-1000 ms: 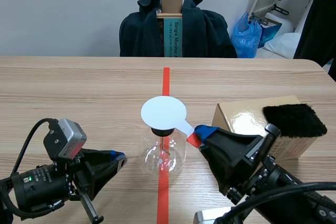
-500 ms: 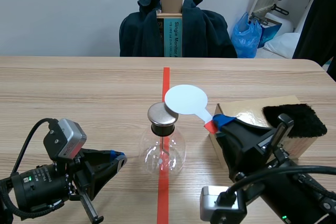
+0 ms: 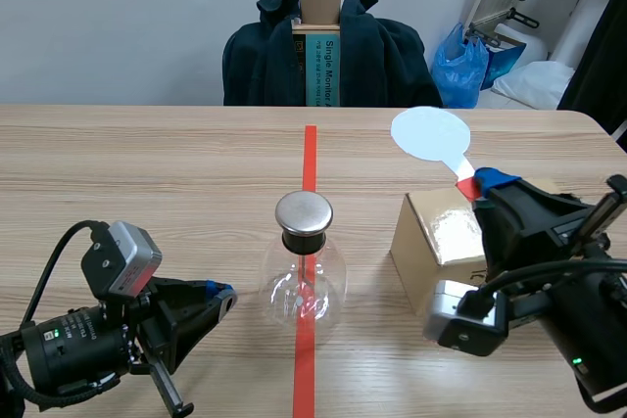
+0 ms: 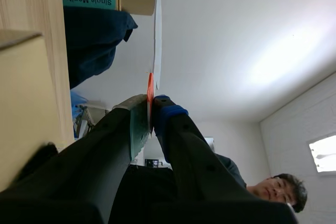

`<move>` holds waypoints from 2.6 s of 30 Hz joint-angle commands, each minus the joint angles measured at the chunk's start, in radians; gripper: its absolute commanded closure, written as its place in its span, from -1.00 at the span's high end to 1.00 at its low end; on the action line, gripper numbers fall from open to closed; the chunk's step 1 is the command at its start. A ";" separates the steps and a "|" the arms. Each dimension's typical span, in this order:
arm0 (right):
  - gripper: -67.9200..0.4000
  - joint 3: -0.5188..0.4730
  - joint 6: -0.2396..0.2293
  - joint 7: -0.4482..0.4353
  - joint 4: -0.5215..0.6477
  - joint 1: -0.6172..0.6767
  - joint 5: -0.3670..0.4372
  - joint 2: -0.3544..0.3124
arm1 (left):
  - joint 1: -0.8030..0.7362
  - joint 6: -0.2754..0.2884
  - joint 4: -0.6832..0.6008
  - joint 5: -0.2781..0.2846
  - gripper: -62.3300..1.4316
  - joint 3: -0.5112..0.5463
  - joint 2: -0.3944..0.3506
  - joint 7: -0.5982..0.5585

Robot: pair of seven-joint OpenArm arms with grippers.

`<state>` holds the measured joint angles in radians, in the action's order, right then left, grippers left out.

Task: Do the electroscope experiment.
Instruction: 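Move the plate toward and away from the electroscope, then put the plate down on the right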

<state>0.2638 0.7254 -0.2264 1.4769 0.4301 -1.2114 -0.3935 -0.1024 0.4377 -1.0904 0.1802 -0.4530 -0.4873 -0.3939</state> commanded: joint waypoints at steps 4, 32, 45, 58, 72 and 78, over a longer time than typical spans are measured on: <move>-0.97 -0.050 0.058 0.004 0.008 -0.014 0.010 -0.015 | 0.006 -0.002 -0.014 0.009 -0.86 0.001 0.005 -0.013; -0.97 -0.190 0.058 -0.053 0.077 0.074 0.056 -0.001 | -0.372 0.002 -0.451 0.114 1.00 0.163 -0.371 -0.108; -0.97 -0.169 0.037 -0.142 -0.119 0.131 0.060 0.039 | -0.774 -0.029 -0.696 0.307 1.00 0.476 -0.547 -0.139; -0.97 -0.169 0.037 -0.199 -0.173 0.109 0.063 0.069 | -0.847 -0.063 -0.707 0.307 1.00 0.540 -0.544 -0.192; -0.60 -0.169 0.037 -0.227 -0.173 0.101 0.060 0.070 | -0.844 -0.081 -0.707 0.307 1.00 0.542 -0.544 -0.193; 0.16 -0.169 0.039 -0.223 -0.173 0.101 0.060 0.070 | -0.844 -0.081 -0.707 0.307 1.00 0.543 -0.544 -0.193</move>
<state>0.0952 0.7250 -0.4553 1.2827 0.5434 -1.1595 -0.3157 -0.9527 0.3584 -1.7905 0.4797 0.0914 -1.0359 -0.5732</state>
